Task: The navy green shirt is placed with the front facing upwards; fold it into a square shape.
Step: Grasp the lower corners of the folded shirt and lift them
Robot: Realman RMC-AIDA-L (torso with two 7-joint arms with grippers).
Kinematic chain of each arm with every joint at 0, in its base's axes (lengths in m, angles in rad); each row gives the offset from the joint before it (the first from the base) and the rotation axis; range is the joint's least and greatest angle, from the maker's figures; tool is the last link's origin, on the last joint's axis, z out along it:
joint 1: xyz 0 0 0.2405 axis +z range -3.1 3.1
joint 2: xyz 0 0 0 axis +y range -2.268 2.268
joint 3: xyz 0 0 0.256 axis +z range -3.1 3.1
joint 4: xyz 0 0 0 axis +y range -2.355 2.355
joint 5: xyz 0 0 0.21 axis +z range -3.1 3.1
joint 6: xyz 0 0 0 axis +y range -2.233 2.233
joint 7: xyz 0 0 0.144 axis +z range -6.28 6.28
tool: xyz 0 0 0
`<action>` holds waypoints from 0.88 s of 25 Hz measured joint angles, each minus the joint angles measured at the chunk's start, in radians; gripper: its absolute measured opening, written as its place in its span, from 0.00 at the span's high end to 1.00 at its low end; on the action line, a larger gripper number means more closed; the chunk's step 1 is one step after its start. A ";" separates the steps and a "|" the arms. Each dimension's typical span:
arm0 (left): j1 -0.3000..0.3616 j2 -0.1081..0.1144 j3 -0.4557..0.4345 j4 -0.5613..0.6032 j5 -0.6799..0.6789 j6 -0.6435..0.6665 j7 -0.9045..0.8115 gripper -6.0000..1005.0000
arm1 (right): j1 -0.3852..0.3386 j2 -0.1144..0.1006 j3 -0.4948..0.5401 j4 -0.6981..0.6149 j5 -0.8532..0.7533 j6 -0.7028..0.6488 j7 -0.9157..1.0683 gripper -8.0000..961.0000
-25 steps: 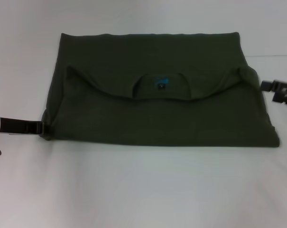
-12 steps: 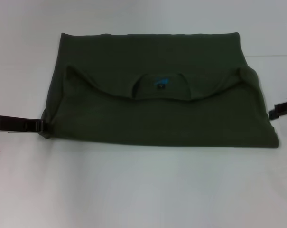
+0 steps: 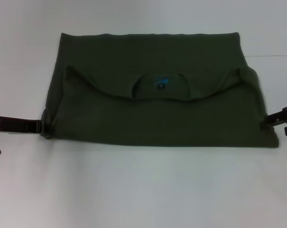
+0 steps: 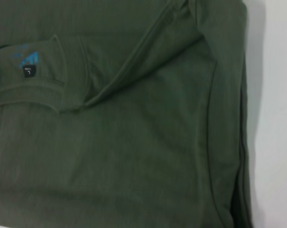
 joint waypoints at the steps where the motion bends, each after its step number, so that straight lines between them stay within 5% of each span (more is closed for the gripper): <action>1: 0.000 0.000 0.000 0.000 0.000 0.000 0.000 0.98 | 0.001 0.001 0.000 0.002 0.000 0.001 0.000 0.04; 22: -0.001 -0.001 0.000 -0.001 -0.005 0.000 0.000 0.98 | 0.006 0.026 -0.061 0.050 -0.009 0.080 -0.013 0.24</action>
